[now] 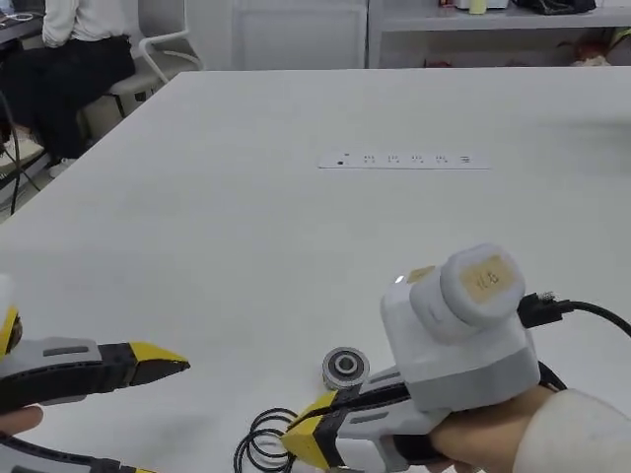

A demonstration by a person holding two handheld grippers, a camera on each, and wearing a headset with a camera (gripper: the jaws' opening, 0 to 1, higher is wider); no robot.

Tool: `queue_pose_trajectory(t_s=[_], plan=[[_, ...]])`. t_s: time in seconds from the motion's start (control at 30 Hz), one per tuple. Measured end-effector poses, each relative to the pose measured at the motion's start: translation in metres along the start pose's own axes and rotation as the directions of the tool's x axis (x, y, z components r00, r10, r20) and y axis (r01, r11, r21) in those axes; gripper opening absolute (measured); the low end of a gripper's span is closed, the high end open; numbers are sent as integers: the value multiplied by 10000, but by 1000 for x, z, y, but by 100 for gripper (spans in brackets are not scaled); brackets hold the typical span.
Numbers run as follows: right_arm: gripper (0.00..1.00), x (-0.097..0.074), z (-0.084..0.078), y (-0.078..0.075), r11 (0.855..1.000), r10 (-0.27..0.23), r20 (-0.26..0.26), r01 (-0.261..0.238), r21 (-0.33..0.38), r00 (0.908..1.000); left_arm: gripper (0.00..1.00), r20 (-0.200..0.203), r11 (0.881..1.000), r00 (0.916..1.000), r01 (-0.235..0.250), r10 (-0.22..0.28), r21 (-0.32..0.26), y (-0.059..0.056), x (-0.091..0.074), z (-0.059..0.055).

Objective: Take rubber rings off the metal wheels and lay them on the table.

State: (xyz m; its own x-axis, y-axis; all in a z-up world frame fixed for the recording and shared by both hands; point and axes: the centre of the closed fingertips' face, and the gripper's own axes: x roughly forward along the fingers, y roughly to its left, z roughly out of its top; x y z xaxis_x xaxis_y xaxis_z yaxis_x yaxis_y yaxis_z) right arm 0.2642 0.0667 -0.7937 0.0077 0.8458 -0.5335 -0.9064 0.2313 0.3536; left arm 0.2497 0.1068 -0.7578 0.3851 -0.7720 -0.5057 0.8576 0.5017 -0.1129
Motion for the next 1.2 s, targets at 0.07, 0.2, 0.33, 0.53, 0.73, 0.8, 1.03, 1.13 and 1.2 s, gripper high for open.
queue_pose_trajectory(t_s=[0.07, 0.2, 0.33, 0.53, 0.73, 0.8, 1.03, 1.13, 1.2], plan=[[3, -2, 2, -2, 10000, -67, 71, 67, -52, 10000, 70, -2, 10000, 10000, 3, -3, 25, 0, 0, 0], [4, -9, 8, -6, 9997, -212, 235, 215, -116, 9995, 70, -2, 10000, 10000, 9, -9, 45, 0, 0, 0], [5, -15, 12, -10, 9986, -407, 277, 417, -338, 9988, 70, 12, 10000, 10000, 14, -14, 40, -1, 0, 1], [9, -26, 20, -13, 9968, -541, 460, 567, -557, 9975, 71, 55, 10000, 10000, -33, 33, 23, 0, -1, 2], [18, -42, 27, -13, 9951, -598, 613, 643, -745, 9963, 74, 200, 9999, 9997, -132, 132, 4, 2, -3, 4], [21, -47, 28, -13, 9951, -612, 697, 663, -737, 9957, 74, 251, 9999, 9996, -103, 103, -1, 1, -3, 5], [37, -72, 24, -13, 9944, -884, 946, 934, -495, 9916, 79, 527, 9996, 9983, -252, 256, -99, 4, -6, 10], [43, -78, 20, -10, 9939, -908, 929, 960, -538, 9915, 80, 604, 9995, 9979, -204, 219, -248, 3, -7, 9], [49, -81, 16, -8, 9936, -934, 853, 983, -559, 9920, 81, 635, 9992, 9975, -279, 296, -280, 4, -8, 9]])
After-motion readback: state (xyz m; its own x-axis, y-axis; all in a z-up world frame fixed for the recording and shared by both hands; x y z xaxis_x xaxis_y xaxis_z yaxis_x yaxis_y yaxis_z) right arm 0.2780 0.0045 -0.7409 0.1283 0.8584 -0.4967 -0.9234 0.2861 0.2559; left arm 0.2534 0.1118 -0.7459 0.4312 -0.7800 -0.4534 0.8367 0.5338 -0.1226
